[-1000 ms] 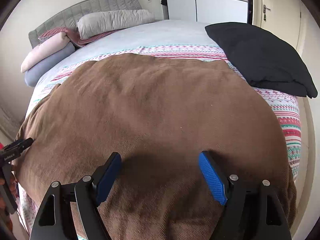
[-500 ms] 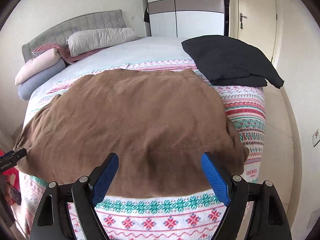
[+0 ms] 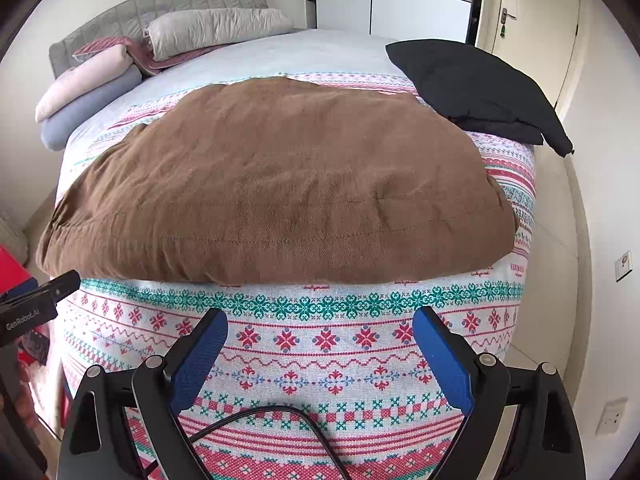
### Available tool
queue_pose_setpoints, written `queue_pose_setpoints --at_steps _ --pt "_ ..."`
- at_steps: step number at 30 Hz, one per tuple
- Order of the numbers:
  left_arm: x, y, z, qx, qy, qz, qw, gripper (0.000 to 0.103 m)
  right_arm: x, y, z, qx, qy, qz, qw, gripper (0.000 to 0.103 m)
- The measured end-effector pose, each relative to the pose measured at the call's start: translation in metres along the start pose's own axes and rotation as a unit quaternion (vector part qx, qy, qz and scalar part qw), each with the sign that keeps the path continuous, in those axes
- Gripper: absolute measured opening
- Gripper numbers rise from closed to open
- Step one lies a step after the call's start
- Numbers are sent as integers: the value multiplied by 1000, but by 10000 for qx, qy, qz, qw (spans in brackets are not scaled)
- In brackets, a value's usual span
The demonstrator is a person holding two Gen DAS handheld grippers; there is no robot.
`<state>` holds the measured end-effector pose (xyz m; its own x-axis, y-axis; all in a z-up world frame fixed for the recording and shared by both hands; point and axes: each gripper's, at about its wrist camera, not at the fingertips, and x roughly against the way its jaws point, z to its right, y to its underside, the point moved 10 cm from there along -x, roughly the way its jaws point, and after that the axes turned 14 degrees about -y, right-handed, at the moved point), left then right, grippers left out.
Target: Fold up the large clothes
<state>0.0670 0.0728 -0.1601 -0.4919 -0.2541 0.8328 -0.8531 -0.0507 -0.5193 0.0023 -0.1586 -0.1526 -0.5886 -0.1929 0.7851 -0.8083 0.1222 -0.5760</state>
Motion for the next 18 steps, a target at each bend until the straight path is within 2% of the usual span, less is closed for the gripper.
queue_pose_setpoints --at_steps 8,18 --pt "14 4 25 -230 214 107 9994 102 2 2 -5 28 6 32 10000 95" --pt "16 6 28 -251 202 101 9994 102 -3 3 -9 -22 -77 -2 10000 95"
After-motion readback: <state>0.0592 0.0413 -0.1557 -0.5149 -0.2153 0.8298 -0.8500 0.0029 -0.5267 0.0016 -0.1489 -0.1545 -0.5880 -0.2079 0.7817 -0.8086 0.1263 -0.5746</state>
